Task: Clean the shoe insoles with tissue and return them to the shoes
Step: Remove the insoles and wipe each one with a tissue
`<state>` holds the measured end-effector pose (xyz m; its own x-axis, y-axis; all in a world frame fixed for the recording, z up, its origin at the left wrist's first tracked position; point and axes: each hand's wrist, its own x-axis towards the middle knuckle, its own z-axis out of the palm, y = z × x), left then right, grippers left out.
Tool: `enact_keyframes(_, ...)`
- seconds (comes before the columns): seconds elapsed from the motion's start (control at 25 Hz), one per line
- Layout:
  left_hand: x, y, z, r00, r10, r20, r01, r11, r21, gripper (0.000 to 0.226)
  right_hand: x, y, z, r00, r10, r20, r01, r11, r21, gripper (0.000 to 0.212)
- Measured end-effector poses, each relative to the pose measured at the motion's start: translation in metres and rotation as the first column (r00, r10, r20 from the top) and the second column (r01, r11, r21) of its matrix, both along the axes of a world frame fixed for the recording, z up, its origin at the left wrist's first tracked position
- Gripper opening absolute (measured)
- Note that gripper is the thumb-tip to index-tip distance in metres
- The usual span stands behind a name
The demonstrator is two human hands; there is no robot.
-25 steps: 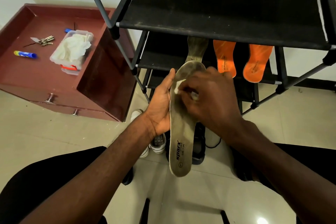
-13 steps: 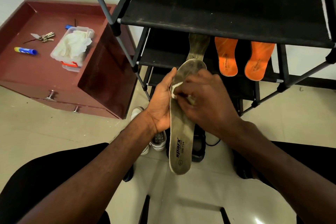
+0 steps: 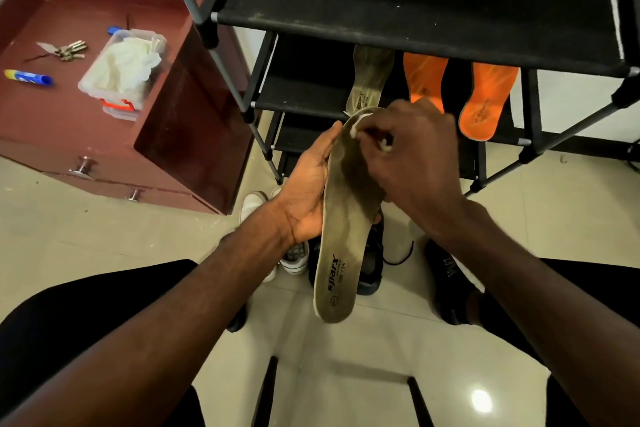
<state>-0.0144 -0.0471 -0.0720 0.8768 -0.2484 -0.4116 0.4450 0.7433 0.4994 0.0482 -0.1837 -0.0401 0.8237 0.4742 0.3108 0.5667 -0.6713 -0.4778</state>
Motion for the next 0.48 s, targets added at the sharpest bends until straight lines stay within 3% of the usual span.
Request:
enact_keyframes(0.12,0.001,0.008,0.0,0.999,0.022,-0.027,-0.022,1.0,0.003,0.055,-0.022,0.004,0.001,0.971,0.238,-0.012,-0.239,0.969,-0.058,0.015)
enact_keyframes(0.28,0.002,0.01,0.004,0.999,0.026,0.029,-0.027,0.999,0.03,0.058,0.001,-0.004,0.002,0.999,-0.037,0.03,0.038,0.998,-0.047,0.017)
enact_keyframes(0.4,0.001,0.009,0.005,0.999,0.051,0.011,-0.051,0.999,0.016,0.061,-0.016,0.005,-0.002,0.975,0.222,-0.004,-0.221,0.973,-0.058,0.015)
enact_keyframes(0.48,0.001,0.01,0.001,0.999,0.048,-0.007,-0.048,0.999,0.012,0.061,-0.017,0.001,-0.001,0.978,0.208,0.015,-0.205,0.972,-0.112,0.014)
